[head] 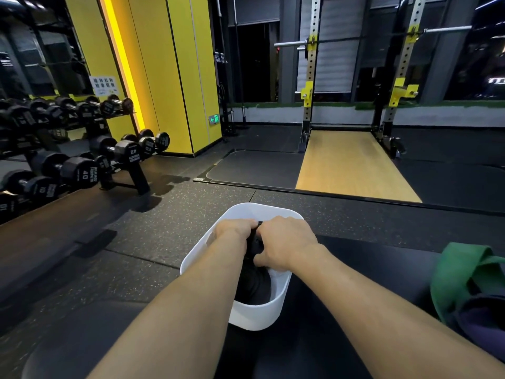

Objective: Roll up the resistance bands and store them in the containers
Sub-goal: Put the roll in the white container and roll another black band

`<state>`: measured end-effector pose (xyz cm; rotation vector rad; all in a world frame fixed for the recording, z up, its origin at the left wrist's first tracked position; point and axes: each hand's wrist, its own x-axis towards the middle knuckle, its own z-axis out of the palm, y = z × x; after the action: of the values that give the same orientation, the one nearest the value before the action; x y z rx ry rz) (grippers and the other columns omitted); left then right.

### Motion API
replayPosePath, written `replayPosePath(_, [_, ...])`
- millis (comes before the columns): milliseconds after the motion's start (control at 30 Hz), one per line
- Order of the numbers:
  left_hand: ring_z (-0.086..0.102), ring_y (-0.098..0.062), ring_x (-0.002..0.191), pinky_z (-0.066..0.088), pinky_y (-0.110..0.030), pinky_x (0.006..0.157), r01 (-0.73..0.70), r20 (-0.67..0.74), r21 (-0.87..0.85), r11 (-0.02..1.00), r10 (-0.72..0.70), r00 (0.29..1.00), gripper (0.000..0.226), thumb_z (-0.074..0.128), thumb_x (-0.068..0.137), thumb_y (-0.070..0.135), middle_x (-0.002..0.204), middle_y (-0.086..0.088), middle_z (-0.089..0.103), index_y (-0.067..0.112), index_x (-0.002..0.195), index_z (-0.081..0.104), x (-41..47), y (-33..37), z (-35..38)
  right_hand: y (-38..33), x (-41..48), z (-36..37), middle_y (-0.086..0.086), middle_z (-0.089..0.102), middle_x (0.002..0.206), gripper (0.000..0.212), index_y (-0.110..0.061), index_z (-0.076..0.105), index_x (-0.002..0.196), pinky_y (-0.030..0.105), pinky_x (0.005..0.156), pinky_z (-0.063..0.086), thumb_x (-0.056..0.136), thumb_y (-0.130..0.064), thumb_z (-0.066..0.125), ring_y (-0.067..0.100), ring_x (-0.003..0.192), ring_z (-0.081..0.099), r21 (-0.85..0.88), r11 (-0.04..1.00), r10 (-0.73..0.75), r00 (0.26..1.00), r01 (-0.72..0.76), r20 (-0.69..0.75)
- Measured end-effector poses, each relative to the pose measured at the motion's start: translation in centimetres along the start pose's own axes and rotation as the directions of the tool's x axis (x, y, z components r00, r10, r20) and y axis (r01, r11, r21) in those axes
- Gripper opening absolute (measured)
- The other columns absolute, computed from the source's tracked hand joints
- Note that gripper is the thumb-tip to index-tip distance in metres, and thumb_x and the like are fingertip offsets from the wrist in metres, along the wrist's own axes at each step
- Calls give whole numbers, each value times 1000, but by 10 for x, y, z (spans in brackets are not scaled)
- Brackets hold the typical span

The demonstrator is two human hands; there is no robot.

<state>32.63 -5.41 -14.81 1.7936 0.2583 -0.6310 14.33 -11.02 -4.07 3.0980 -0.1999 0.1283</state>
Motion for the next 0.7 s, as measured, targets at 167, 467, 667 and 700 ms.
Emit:
replayPosePath(167, [62, -23, 86, 51, -28, 64, -179, -98, -94, 979, 170, 981, 12, 76, 89, 9, 99, -10, 67, 14, 98, 70, -84, 13, 1, 3, 0, 7, 5, 66, 106, 22, -21, 66, 113, 33, 73, 38, 91, -22, 62, 31, 101, 65, -48, 999, -22, 1000, 21, -10])
replayPosePath(467, [70, -27, 100, 50, -30, 76, -273, -195, 659, 701, 510, 838, 18, 61, 90, 10, 105, -5, 76, 14, 99, 77, -87, 7, -2, 2, 3, 11, 1, 57, 91, 19, -24, 67, 106, 33, 72, 38, 88, -20, 67, 27, 88, 58, -43, 999, 7, 999, -5, 44])
replayPosePath(667, [67, -29, 115, 49, -34, 85, -227, -26, 907, 354, 587, 809, 25, 58, 95, 7, 123, -8, 71, 12, 117, 68, -105, 11, 1, 5, 4, 13, 1, 63, 98, 20, -24, 67, 107, 33, 73, 38, 87, -26, 69, 27, 93, 60, 4, 1000, 30, 997, -30, 77])
replayPosePath(700, [67, -30, 116, 50, -36, 88, -223, 1, 922, 318, 571, 821, 26, 59, 95, 6, 124, -9, 71, 11, 119, 67, -105, 11, 1, 5, 4, 13, 1, 66, 101, 21, -25, 68, 107, 32, 74, 38, 87, -28, 70, 27, 91, 58, 15, 999, 31, 996, -32, 83])
